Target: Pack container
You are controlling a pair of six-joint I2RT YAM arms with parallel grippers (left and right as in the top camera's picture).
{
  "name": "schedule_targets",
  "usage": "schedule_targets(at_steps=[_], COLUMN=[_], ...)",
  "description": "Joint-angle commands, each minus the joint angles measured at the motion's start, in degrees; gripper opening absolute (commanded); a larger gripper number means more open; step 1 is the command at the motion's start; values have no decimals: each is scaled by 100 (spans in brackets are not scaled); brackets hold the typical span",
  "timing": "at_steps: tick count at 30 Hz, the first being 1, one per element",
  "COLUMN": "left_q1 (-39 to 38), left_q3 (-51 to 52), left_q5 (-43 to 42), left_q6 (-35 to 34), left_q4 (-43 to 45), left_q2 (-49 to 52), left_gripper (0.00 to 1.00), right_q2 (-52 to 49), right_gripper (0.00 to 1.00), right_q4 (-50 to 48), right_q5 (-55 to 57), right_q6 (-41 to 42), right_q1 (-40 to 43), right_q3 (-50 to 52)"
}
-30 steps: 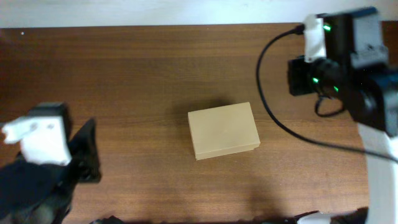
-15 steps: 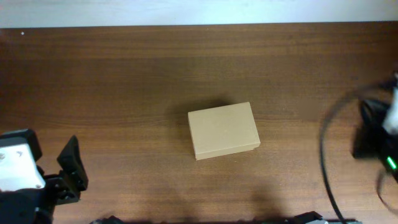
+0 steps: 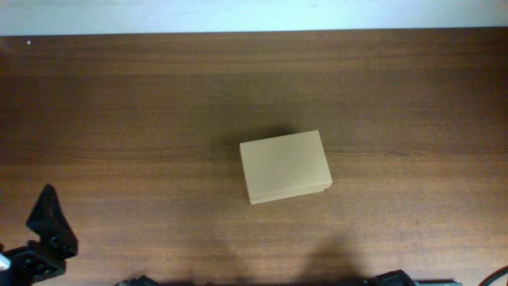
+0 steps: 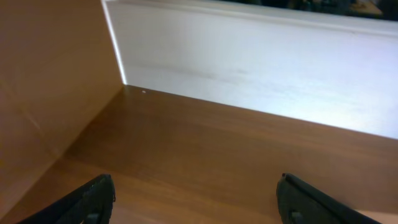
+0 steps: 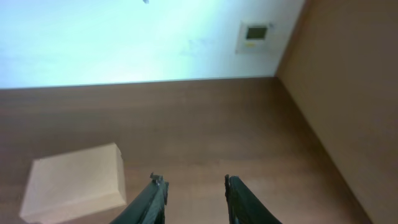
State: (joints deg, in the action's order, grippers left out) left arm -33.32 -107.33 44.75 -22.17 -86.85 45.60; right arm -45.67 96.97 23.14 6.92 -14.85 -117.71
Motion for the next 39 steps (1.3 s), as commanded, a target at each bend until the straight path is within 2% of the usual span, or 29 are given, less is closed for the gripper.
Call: schedule_targets(at_steps=[1, 6, 13, 21, 24, 25, 27, 28, 31, 32, 39], left_q1=[-2, -2, 42, 411, 535, 557, 581, 581, 579, 581, 581], left_q3=[-175, -413, -553, -455, -442, -444, -450, -450, -452, -450, -452], left_q5=[551, 833, 1528, 1508, 1508, 1508, 1506, 1506, 1506, 1508, 1506], left_q6=[-57, -114, -883, -885, -876, -826, -778, -778, -778, -778, -778], left_q4=[-24, -164, -981, -981, -979, -981, -979, -981, -981, -979, -979], left_q2=[-79, -203, -658, -1482, -1668, -1685, -1687, -1687, -1687, -1687, -1687], left_gripper=[83, 83, 84, 87, 87, 92, 100, 99, 100, 99, 100], right_q2=[308, 817, 1364, 1526, 1526, 1526, 1526, 1526, 1526, 1526, 1526], right_gripper=[35, 39, 40, 45, 51, 54, 68, 71, 94, 99, 99], right_q4=[37, 37, 35, 13, 33, 33, 33, 33, 33, 33, 33], right_q5=[308, 326, 365, 197, 195, 195, 197, 195, 192, 192, 192], right_q6=[289, 756, 1106, 1226, 1222, 1222, 1196, 1200, 1200, 1200, 1200], right_q1=[-39, -39, 11, 116, 116, 116, 114, 111, 109, 109, 111], right_q3=[590, 1613, 2752, 2975, 2975, 2975, 2975, 2975, 2975, 2975, 2975])
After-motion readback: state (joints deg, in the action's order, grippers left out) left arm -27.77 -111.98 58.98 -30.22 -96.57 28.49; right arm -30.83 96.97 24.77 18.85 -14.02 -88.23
